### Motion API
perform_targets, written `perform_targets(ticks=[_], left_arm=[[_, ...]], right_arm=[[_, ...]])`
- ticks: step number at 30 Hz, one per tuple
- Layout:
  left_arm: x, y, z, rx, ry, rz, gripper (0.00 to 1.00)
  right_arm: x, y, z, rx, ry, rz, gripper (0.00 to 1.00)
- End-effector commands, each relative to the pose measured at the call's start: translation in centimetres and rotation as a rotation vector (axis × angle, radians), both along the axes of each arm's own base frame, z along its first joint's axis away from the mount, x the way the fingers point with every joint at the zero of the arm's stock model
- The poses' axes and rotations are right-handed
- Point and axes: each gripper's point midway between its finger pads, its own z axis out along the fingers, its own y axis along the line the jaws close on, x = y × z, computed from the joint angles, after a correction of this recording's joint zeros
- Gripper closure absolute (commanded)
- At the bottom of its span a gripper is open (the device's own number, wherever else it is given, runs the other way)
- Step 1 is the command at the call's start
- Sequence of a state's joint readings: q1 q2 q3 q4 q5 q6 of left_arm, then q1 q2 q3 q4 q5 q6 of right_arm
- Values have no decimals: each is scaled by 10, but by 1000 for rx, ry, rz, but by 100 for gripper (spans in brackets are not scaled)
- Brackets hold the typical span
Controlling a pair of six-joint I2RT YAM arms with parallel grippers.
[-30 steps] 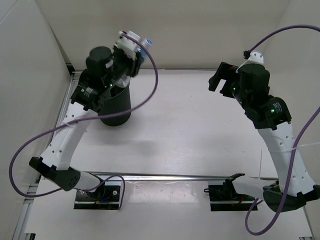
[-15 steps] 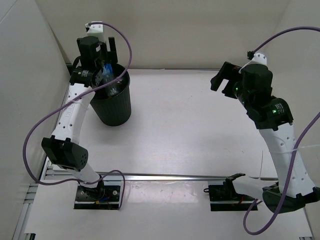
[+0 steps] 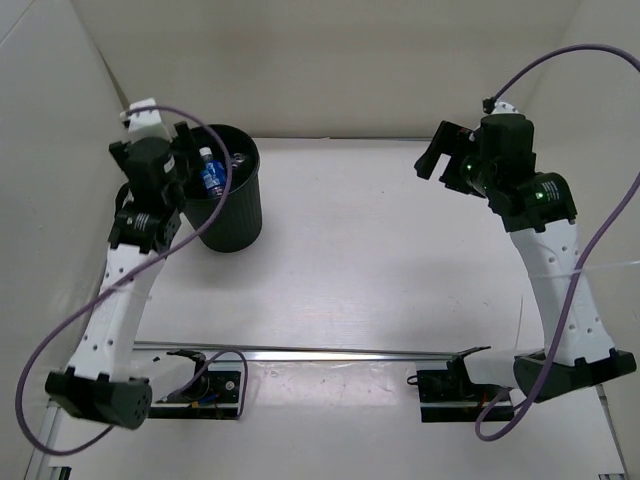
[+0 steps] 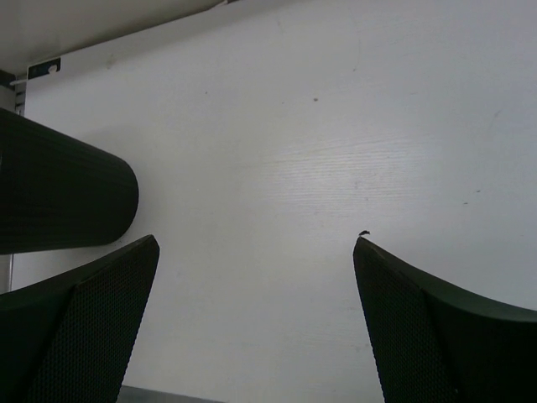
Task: Put the plastic bottles in the bin
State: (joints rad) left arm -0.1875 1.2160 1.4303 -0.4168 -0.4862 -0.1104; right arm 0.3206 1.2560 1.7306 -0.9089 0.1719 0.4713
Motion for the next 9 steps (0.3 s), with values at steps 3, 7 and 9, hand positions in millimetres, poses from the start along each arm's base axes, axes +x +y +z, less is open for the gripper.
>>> perform_targets(ticks=[3,7,9], left_arm=[[-62,47,-28,-18,-16,214,0],[-104,75,-71,-50,-14,381,0],[-130,91,-76,-129,-98,499,0]], right_arm=[[1,15,3,32,22,80,0],[1,21,-11,19,84,111,0],[3,17,-12,17,93,99,0]])
